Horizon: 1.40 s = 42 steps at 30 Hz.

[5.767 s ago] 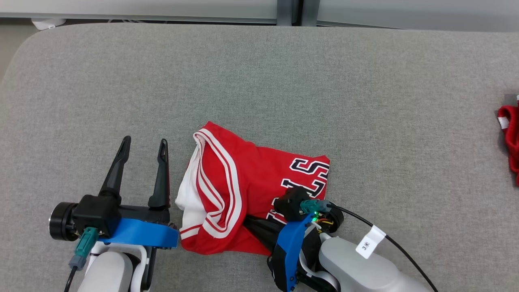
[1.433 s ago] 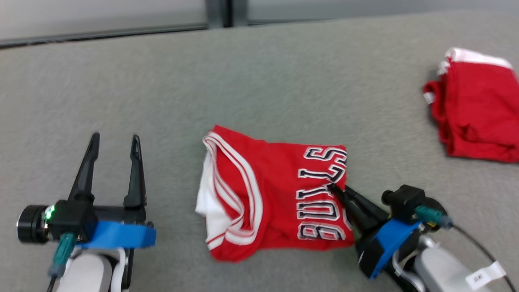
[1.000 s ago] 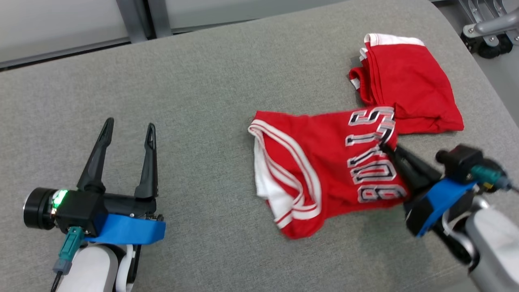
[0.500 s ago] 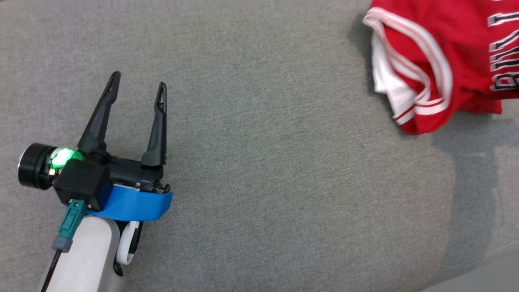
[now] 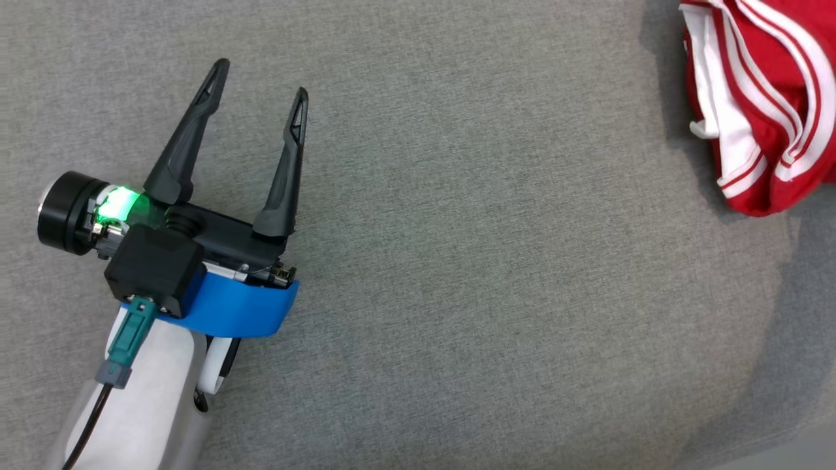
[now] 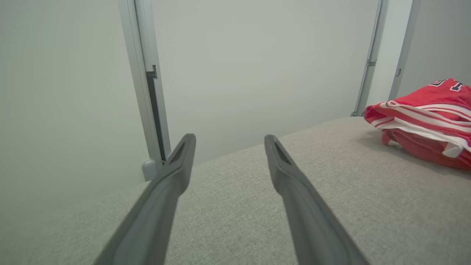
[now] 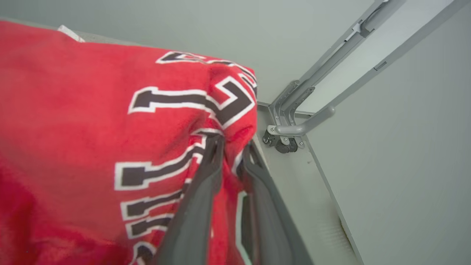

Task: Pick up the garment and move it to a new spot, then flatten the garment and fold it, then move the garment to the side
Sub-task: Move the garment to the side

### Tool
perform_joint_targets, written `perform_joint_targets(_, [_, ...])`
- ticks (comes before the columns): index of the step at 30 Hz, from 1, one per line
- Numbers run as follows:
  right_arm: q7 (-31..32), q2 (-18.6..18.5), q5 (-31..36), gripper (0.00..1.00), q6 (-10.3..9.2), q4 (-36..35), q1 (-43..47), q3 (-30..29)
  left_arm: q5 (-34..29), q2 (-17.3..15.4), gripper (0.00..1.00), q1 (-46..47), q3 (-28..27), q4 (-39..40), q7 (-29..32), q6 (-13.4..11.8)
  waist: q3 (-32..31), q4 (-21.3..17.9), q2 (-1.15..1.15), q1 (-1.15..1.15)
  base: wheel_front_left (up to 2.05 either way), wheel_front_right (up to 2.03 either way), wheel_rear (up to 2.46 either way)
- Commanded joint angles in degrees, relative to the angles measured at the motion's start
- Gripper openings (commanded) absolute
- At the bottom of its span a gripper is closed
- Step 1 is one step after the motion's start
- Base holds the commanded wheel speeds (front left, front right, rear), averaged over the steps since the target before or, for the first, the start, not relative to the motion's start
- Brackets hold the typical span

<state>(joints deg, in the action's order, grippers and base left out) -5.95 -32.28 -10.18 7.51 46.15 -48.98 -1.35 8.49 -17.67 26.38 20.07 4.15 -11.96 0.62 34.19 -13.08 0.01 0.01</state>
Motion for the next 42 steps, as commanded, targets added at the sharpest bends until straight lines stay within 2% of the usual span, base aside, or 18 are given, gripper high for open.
perform_joint_targets(1, [-0.74,0.27,1.49,1.0,-0.04,0.61,0.21,-0.9,-0.15,0.04,1.0,0.88,0.1,-0.01,-0.36,0.23,-0.1,0.29,-0.01,-0.01,0.0,0.0,0.0])
perform_joint_targets(5, [-2.92,0.96,7.07,1.0,-0.04,2.62,3.41,-6.56,0.57,0.47,1.0,-0.35,0.25,-1.02,-0.99,-0.09,-1.83,1.18,-0.01,-0.01,0.0,0.0,0.0])
perform_joint_targets(9, [-5.79,4.74,10.56,1.0,-0.03,1.04,8.77,-13.18,1.27,0.75,1.0,-2.53,0.09,-2.59,-1.72,-0.75,-5.04,1.84,-0.01,-0.01,0.0,0.0,0.0])
perform_joint_targets(13, [-7.6,10.15,11.95,1.0,-0.03,-4.4,15.92,-17.59,2.17,0.8,1.0,-5.63,-0.38,-4.03,-2.08,-1.79,-8.89,2.05,-0.01,-0.01,0.0,0.0,0.0])
perform_joint_targets(17, [-8.34,16.46,11.84,1.0,-0.03,-13.53,23.5,-19.46,3.38,0.59,1.0,-9.5,-1.23,-5.41,-2.2,-2.81,-12.79,2.18,-0.01,-0.01,0.0,0.0,0.0])
perform_joint_targets(22, [-6.23,24.11,11.31,1.0,-0.03,-27.13,33.01,-17.9,5.07,0.56,1.0,-13.89,-2.26,-6.66,-2.3,-4.26,-17.01,3.24,-0.01,-0.01,0.0,0.0,0.0])
perform_joint_targets(26, [-2.65,27.47,9.32,1.0,-0.03,-36.32,38.67,-13.43,6.85,1.05,1.0,-16.76,-3.25,-8.16,-2.34,-5.09,-19.97,4.86,-0.01,-0.01,0.0,0.0,0.0])
perform_joint_targets(30, [0.15,28.62,7.45,1.0,-0.03,-42.09,41.6,-8.57,8.36,1.39,1.0,-18.85,-4.55,-9.54,-2.64,-5.86,-21.87,6.74,-0.01,-0.01,0.0,0.0,0.0])
perform_joint_targets(34, [1.75,29.01,6.32,1.0,-0.03,-44.97,43.99,-5.16,8.55,1.24,1.0,-20.38,-5.25,-11.15,-2.88,-6.29,-24.11,9.16,-0.01,-0.01,0.0,0.0,0.0])
perform_joint_targets(39, [2.9,29.32,5.47,1.0,-0.03,-46.64,46.79,-3.3,8.54,0.98,1.0,-22.66,-6.06,-12.43,-3.08,-6.95,-27.4,11.46,-0.01,-0.01,0.0,0.0,0.0])
perform_joint_targets(42, [3.73,29.37,5.22,1.0,-0.03,-47.23,48.66,-2.7,8.86,0.67,1.0,-24.08,-6.26,-12.94,-3.19,-6.52,-29.36,12.02,-0.01,-0.01,0.0,0.0,0.0])
